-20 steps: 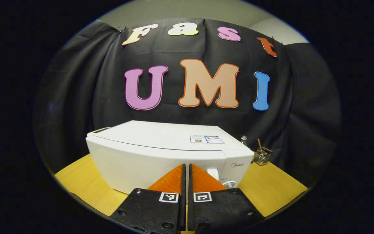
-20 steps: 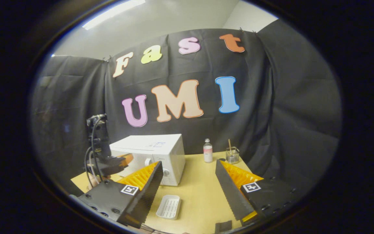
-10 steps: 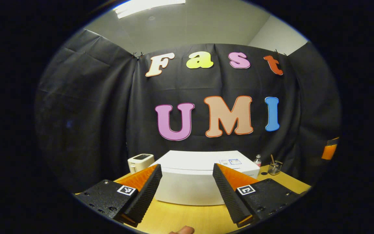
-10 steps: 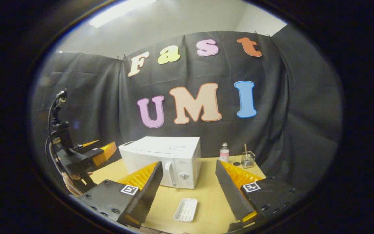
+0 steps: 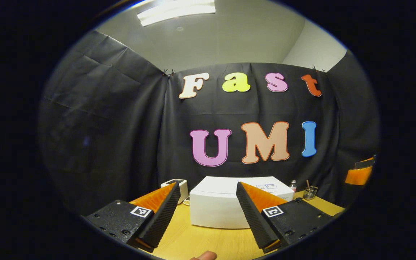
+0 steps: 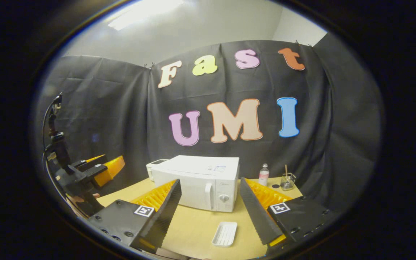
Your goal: Open the microwave oven with the left hand, put the food in, and close the microwave oven.
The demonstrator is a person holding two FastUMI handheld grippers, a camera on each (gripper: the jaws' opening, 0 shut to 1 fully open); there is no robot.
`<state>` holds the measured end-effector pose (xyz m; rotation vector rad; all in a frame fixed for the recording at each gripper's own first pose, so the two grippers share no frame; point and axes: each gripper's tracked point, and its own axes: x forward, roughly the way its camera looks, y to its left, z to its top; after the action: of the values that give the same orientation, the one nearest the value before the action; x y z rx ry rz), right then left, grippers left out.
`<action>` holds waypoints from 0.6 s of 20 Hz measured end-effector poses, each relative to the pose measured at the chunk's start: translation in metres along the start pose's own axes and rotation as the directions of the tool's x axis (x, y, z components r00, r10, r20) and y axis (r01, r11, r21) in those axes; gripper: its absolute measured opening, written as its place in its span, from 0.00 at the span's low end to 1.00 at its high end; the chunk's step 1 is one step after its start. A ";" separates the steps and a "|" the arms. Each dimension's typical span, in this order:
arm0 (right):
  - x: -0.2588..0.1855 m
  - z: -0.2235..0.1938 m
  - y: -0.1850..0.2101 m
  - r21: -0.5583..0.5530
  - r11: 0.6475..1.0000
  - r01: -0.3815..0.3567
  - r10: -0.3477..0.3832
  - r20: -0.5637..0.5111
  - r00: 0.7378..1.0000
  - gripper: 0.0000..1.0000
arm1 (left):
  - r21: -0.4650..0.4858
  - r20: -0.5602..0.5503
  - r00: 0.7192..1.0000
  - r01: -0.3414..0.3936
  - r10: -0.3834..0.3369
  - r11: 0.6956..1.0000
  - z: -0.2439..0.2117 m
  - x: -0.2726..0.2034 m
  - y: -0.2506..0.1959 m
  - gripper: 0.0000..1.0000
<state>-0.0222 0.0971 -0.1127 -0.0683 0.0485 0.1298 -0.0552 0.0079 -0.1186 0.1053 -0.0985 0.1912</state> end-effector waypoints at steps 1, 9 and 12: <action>-0.001 0.001 0.001 0.002 1.000 -0.002 0.002 0.005 1.000 0.92 | 0.002 -0.003 1.000 -0.006 0.006 1.000 0.001 -0.002 0.003 0.96; -0.007 0.005 -0.009 0.021 1.000 0.019 -0.020 0.012 1.000 0.92 | 0.013 0.022 1.000 -0.022 0.022 1.000 0.017 -0.012 0.010 0.96; -0.007 0.005 -0.013 0.028 0.999 0.019 -0.019 0.016 1.000 0.92 | 0.016 0.023 1.000 -0.018 0.018 1.000 0.020 -0.011 0.005 0.96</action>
<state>-0.0277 0.0841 -0.1068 -0.0397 0.0336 0.1107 -0.0690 0.0083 -0.0999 0.1225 -0.1210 0.2089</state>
